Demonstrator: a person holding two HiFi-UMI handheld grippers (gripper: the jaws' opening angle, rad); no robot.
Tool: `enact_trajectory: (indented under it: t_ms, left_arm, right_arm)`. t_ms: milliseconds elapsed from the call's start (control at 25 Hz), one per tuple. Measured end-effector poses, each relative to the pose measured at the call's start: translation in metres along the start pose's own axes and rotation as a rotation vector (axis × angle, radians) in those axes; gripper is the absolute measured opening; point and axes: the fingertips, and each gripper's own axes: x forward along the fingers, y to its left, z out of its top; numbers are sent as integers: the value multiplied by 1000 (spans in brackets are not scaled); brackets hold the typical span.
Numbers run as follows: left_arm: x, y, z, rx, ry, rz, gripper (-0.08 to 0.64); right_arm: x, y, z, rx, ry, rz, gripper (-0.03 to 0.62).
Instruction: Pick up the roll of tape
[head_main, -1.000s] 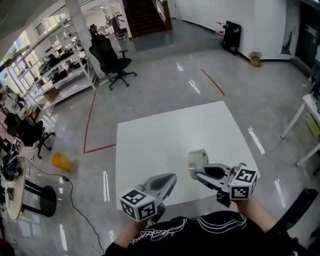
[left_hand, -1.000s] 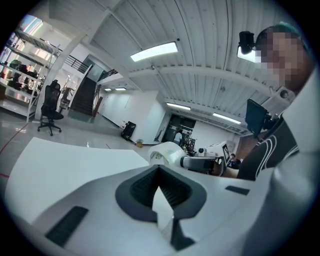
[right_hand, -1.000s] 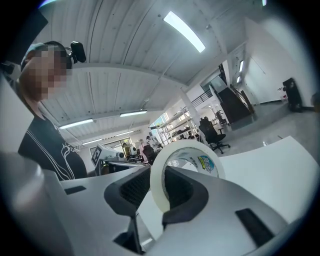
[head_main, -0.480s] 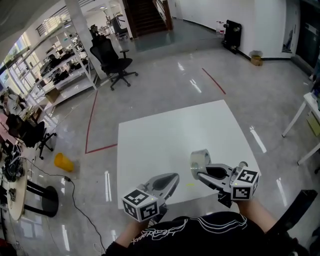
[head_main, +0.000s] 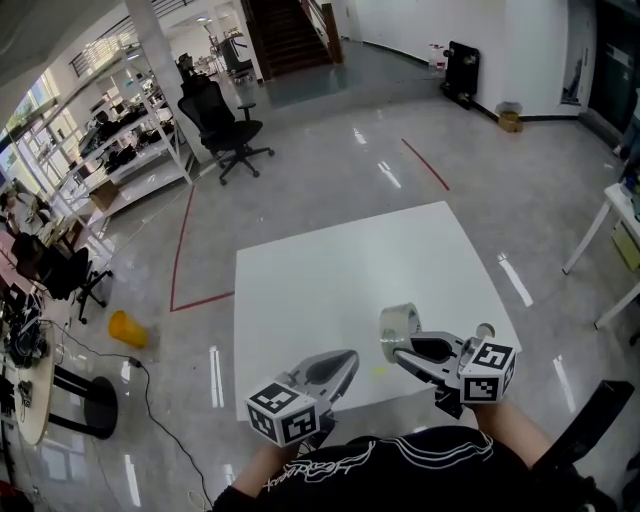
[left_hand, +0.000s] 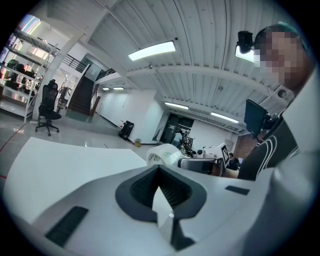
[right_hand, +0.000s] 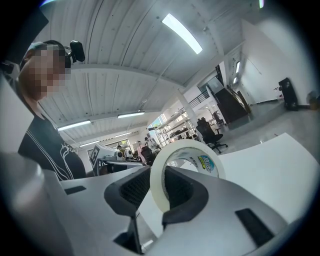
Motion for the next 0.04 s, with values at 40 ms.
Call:
enact_trajectory:
  t_ms: [40]
  left_arm:
    - [-1, 0, -1, -2, 1, 0, 3]
  right_arm:
    - [0, 0, -1, 3, 0, -1, 87]
